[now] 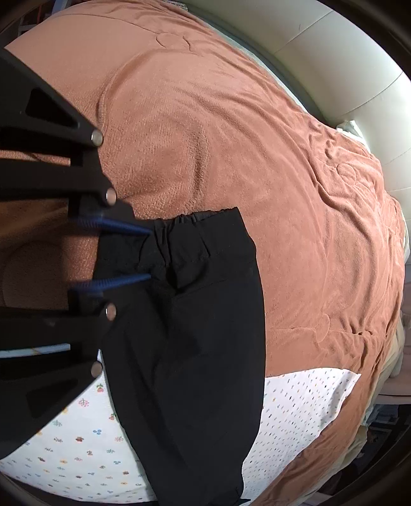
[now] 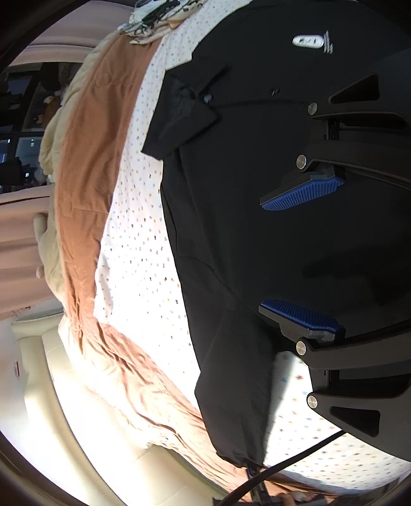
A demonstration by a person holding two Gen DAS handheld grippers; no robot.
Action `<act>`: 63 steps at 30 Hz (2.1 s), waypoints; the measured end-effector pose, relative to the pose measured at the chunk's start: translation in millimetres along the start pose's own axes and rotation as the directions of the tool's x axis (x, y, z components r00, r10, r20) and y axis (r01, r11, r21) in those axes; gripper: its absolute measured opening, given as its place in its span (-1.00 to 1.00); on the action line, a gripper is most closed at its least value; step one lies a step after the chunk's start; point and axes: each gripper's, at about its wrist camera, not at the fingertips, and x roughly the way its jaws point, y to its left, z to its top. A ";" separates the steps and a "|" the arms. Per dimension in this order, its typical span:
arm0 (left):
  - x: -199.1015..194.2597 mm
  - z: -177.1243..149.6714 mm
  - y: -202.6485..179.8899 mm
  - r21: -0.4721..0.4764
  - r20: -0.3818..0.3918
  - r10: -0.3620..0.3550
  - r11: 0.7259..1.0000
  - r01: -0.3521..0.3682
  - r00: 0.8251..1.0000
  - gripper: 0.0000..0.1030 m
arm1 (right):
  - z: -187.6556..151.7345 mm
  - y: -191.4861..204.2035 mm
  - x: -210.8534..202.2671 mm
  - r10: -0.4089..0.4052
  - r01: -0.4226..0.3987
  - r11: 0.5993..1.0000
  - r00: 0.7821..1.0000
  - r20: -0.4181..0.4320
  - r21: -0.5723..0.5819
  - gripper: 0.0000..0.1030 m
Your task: Fold large clothes
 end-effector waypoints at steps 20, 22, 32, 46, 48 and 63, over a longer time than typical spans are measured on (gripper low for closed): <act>-229.3 75.8 -73.8 0.170 0.359 0.020 0.982 -0.086 0.933 -0.84 | -7.1 -15.0 -43.8 0.030 -0.023 0.996 0.996 -0.087 0.081 0.23; -258.1 81.7 -96.6 0.198 0.403 0.005 0.976 -0.093 0.915 -0.84 | -15.4 -23.9 -64.2 0.026 -0.020 0.996 0.998 -0.063 0.086 0.30; -370.1 97.2 -215.6 0.359 0.535 -0.134 0.930 -0.081 0.834 -0.94 | -37.9 -61.9 -134.9 0.002 -0.001 0.985 1.000 -0.008 0.172 0.37; -431.6 74.9 -376.4 0.595 0.540 -0.361 0.803 -0.041 0.761 -0.96 | -78.4 -111.5 -223.2 -0.109 0.090 0.966 0.992 0.064 0.242 0.37; -432.4 70.8 -395.4 0.621 0.523 -0.391 0.783 -0.025 0.757 -0.96 | -88.7 -123.4 -233.5 -0.121 0.098 0.957 0.990 0.067 0.275 0.37; -373.8 10.5 -533.1 0.745 0.254 -0.607 0.619 0.248 0.753 -0.95 | -171.1 -173.9 -299.6 -0.182 0.124 0.868 0.980 0.074 0.481 0.37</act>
